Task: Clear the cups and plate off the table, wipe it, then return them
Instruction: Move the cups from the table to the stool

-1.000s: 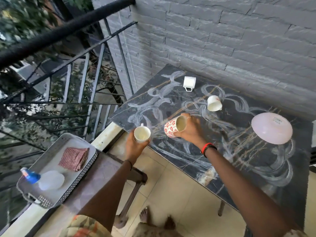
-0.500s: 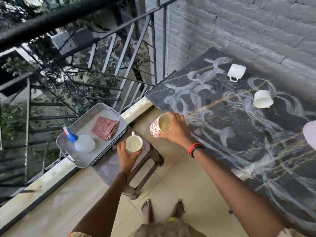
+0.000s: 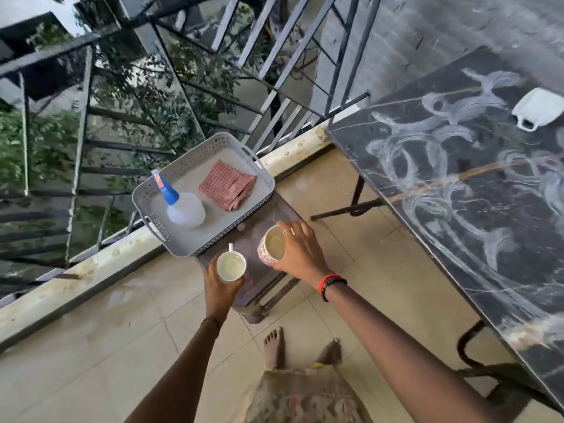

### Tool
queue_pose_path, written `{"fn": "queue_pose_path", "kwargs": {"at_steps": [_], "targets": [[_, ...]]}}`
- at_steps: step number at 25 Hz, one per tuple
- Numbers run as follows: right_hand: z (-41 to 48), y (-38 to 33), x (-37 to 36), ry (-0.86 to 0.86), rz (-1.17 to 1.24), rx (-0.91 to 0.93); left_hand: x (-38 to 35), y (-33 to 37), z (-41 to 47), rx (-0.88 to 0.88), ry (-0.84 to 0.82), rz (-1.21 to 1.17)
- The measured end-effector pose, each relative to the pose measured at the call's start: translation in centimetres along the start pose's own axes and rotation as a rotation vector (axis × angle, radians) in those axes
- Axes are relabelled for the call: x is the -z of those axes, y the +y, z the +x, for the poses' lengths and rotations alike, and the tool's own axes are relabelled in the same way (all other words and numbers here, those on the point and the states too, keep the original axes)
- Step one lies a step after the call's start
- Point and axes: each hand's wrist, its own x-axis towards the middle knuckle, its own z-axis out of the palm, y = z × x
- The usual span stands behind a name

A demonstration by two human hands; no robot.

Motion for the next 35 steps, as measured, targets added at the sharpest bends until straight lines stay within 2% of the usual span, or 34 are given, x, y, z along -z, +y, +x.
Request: {"fn": "queue_pose_path", "kwargs": {"at_steps": [6,13,20,35], "targets": [[2.2,-3.4,-5.8,-0.133,-0.113,0.122,1.1,-4.0,0.9,0.063,0.090,-0.085],[2.7,-5.4,-8.9,-0.219,-0.207,0.283,2.0,-6.9,2.6,0.061,0.095,-0.128],[2.0,-5.6,-10.4,-0.248,-0.247,0.315,2.2,-7.0,3.9,0.035,0.067,-0.195],[1.6,-5.6,-9.7,-0.277,-0.326,0.332,3.2,-7.5,5.4,-0.045,-0.072,-0.073]]}}
